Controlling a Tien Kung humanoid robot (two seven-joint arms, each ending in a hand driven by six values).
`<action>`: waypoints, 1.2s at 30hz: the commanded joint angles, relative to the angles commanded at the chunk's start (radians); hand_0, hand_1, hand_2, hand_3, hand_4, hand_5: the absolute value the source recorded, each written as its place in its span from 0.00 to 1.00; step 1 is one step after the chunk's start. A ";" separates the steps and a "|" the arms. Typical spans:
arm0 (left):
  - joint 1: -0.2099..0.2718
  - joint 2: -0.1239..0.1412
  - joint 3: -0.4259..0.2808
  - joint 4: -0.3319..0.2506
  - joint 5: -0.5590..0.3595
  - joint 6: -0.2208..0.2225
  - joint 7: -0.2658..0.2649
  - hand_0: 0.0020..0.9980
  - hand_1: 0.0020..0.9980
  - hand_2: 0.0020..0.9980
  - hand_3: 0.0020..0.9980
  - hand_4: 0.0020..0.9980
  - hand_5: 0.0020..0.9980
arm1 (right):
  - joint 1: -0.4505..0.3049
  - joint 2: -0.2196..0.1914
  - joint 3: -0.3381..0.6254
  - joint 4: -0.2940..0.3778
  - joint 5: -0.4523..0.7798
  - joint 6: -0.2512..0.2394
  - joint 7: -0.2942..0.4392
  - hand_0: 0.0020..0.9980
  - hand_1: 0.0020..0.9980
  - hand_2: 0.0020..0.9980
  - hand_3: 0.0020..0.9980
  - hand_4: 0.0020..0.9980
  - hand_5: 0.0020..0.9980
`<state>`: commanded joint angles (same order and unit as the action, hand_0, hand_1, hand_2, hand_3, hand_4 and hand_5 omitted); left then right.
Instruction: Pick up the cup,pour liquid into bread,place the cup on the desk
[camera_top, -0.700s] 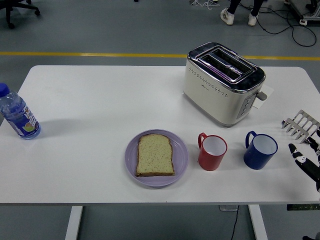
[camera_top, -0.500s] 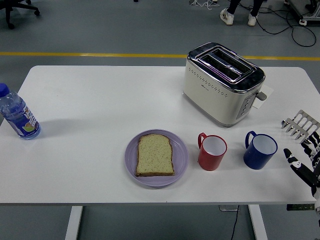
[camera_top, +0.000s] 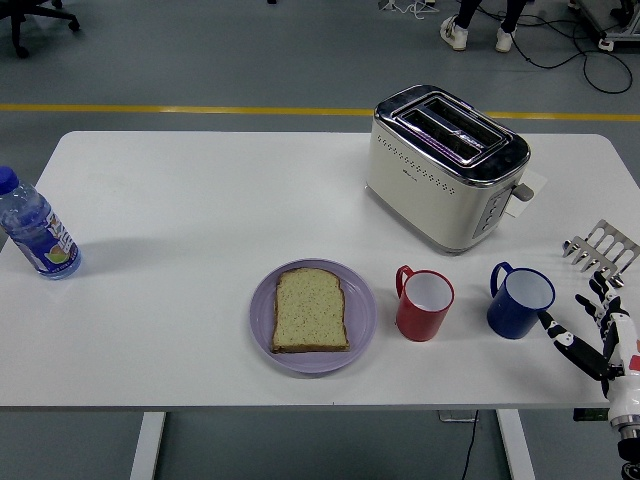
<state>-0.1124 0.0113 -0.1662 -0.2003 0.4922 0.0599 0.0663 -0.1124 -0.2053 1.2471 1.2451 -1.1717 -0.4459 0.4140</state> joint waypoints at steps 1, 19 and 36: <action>0.000 0.000 0.000 0.000 0.001 0.000 0.000 0.64 0.64 0.66 0.55 0.32 0.84 | 0.004 0.002 -0.004 -0.004 -0.004 -0.001 -0.001 0.96 0.86 0.98 1.00 0.94 0.22; -0.004 -0.004 -0.004 -0.001 0.000 0.000 0.000 0.64 0.65 0.66 0.55 0.32 0.84 | 0.113 0.025 -0.101 -0.122 0.016 -0.039 0.008 0.96 0.86 0.98 1.00 0.95 0.21; -0.002 -0.007 0.000 -0.001 -0.001 0.000 -0.001 0.64 0.65 0.66 0.55 0.32 0.84 | 0.192 0.088 -0.134 -0.228 0.065 -0.054 0.039 0.97 0.87 0.99 1.00 0.97 0.18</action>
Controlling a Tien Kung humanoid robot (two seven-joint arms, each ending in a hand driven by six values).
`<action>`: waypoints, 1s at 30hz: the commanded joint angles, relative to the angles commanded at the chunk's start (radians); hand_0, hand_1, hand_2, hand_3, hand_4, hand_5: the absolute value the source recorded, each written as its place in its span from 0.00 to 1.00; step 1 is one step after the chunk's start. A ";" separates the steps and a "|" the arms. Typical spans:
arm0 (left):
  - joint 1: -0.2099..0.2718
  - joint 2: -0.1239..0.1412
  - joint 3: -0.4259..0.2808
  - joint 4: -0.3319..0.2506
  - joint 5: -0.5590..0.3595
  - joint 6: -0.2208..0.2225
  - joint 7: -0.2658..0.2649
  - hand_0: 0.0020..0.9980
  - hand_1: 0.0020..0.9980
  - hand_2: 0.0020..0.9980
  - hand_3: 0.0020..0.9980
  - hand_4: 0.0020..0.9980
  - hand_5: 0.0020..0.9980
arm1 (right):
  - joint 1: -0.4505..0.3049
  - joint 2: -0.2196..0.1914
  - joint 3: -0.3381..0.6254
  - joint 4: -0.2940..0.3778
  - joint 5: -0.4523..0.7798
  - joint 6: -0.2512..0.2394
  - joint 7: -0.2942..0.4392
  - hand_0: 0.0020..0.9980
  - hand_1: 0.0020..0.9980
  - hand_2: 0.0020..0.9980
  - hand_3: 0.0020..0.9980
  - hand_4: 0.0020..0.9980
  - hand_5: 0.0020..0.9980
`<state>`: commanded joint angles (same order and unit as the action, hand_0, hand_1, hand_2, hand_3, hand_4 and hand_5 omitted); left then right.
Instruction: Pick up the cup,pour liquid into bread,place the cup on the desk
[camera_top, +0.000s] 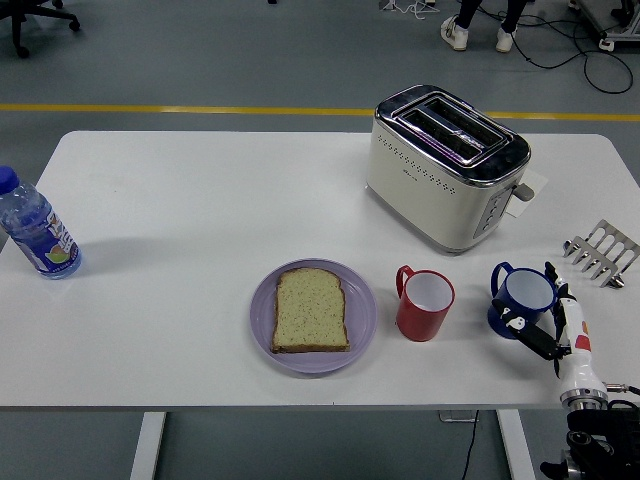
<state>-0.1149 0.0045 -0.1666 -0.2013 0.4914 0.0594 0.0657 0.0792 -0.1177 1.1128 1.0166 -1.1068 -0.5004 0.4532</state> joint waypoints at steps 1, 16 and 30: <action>0.000 0.000 0.001 0.000 0.000 0.000 0.000 0.64 0.65 0.66 0.55 0.32 0.84 | 0.002 0.004 0.001 -0.004 0.003 -0.004 0.004 0.97 0.87 0.99 1.00 0.97 0.18; 0.012 0.000 0.009 0.002 -0.006 -0.001 0.001 0.64 0.65 0.66 0.55 0.32 0.84 | 0.038 0.036 -0.030 -0.098 0.046 -0.029 0.024 0.97 0.87 0.99 1.00 0.97 0.19; 0.018 0.001 0.020 0.002 -0.012 -0.001 0.001 0.64 0.65 0.66 0.55 0.32 0.84 | 0.070 0.054 -0.038 -0.155 0.083 -0.049 0.042 0.97 0.86 0.99 1.00 0.98 0.17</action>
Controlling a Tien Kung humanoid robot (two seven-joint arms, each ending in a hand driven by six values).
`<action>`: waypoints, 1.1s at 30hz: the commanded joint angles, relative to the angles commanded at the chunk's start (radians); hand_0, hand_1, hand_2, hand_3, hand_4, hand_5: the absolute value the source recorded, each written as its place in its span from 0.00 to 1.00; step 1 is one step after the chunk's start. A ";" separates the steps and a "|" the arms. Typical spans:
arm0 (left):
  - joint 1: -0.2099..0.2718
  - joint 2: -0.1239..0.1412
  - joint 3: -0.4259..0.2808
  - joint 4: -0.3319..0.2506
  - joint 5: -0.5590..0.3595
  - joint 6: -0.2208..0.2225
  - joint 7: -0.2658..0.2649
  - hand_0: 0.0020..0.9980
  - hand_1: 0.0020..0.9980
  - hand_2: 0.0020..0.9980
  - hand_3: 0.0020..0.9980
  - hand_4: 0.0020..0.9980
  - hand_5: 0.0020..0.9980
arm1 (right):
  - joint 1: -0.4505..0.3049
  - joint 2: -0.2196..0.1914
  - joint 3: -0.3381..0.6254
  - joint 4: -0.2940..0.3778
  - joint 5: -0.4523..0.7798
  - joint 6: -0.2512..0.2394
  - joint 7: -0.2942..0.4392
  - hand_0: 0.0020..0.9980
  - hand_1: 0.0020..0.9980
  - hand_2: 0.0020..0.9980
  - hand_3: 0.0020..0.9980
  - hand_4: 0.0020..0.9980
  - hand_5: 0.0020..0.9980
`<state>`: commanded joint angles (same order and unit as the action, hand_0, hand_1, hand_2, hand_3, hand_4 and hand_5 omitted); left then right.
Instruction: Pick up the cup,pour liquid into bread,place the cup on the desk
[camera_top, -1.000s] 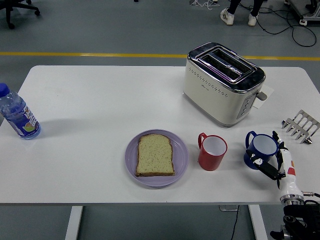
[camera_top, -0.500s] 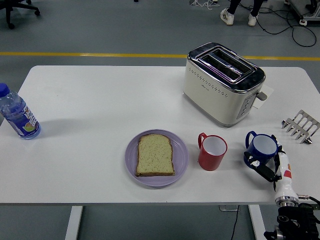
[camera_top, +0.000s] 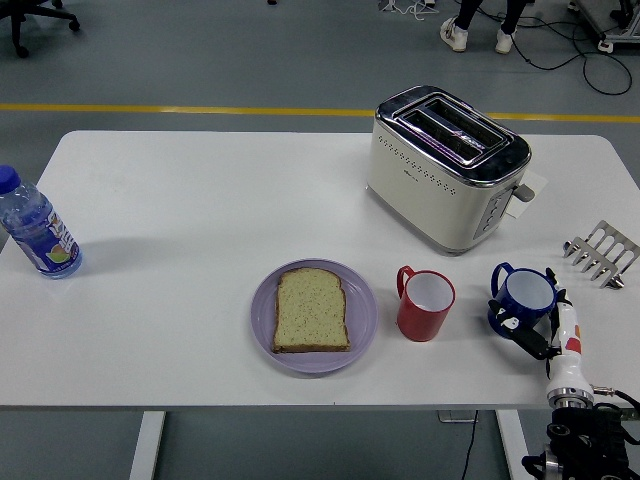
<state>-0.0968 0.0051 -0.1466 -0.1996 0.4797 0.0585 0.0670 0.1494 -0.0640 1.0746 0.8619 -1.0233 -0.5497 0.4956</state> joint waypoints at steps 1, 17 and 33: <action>0.000 0.000 0.000 0.000 0.000 0.000 0.000 0.64 0.65 0.66 0.55 0.32 0.84 | 0.002 0.001 0.000 -0.003 0.002 -0.001 0.001 0.97 0.86 0.99 1.00 0.98 0.17; -0.008 -0.002 -0.011 -0.002 0.002 0.000 0.000 0.64 0.65 0.66 0.55 0.32 0.84 | 0.044 0.010 -0.021 -0.055 0.029 -0.009 0.033 0.94 0.79 0.92 1.00 0.97 0.16; -0.010 -0.003 -0.016 -0.002 0.004 -0.001 -0.001 0.63 0.65 0.66 0.55 0.32 0.84 | 0.053 0.009 -0.039 -0.074 0.098 -0.006 0.079 0.85 0.67 0.81 0.95 0.91 0.12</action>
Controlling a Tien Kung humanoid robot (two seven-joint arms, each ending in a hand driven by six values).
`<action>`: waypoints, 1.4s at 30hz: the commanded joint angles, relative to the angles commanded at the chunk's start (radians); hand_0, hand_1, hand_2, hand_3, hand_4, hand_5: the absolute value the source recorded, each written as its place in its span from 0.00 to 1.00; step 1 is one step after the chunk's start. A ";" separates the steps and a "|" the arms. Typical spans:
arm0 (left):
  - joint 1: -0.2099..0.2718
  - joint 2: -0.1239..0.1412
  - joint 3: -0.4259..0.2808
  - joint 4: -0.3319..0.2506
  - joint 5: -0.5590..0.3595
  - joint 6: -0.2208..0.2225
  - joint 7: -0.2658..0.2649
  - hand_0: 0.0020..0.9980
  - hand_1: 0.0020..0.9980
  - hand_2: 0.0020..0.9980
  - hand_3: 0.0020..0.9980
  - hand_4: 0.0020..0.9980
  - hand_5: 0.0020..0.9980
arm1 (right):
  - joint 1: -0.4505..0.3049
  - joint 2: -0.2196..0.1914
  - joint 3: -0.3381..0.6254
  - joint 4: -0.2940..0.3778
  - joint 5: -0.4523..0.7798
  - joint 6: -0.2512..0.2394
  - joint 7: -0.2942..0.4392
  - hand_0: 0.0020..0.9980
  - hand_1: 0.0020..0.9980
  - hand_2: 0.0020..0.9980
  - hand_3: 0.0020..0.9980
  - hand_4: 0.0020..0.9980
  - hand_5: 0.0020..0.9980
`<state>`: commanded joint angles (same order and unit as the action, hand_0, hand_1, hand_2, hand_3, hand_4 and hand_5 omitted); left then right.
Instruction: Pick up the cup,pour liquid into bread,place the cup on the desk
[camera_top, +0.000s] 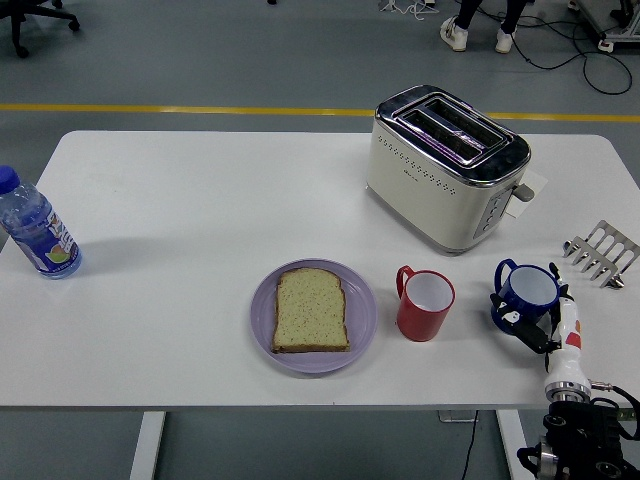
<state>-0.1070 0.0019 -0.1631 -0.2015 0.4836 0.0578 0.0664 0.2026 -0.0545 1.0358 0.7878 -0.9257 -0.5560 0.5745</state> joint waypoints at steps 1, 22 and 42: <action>0.000 0.000 0.000 0.000 0.000 0.000 0.000 0.64 0.65 0.66 0.55 0.32 0.84 | 0.000 0.000 -0.002 -0.001 0.010 0.002 0.006 0.75 0.60 0.72 0.88 0.82 0.07; -0.001 0.000 -0.002 0.000 0.001 0.000 0.000 0.64 0.65 0.66 0.55 0.32 0.84 | -0.011 -0.006 0.025 0.044 0.092 -0.011 0.071 0.50 0.46 0.59 0.78 0.72 0.00; 0.008 0.001 -0.001 0.002 0.007 0.000 0.000 0.64 0.65 0.66 0.55 0.32 0.84 | -0.069 -0.088 0.152 0.485 -0.208 -0.089 -0.196 0.50 0.41 0.54 0.55 0.69 0.00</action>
<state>-0.0985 0.0026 -0.1638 -0.1998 0.4902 0.0581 0.0667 0.1335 -0.1423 1.1877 1.2723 -1.1339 -0.6454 0.3790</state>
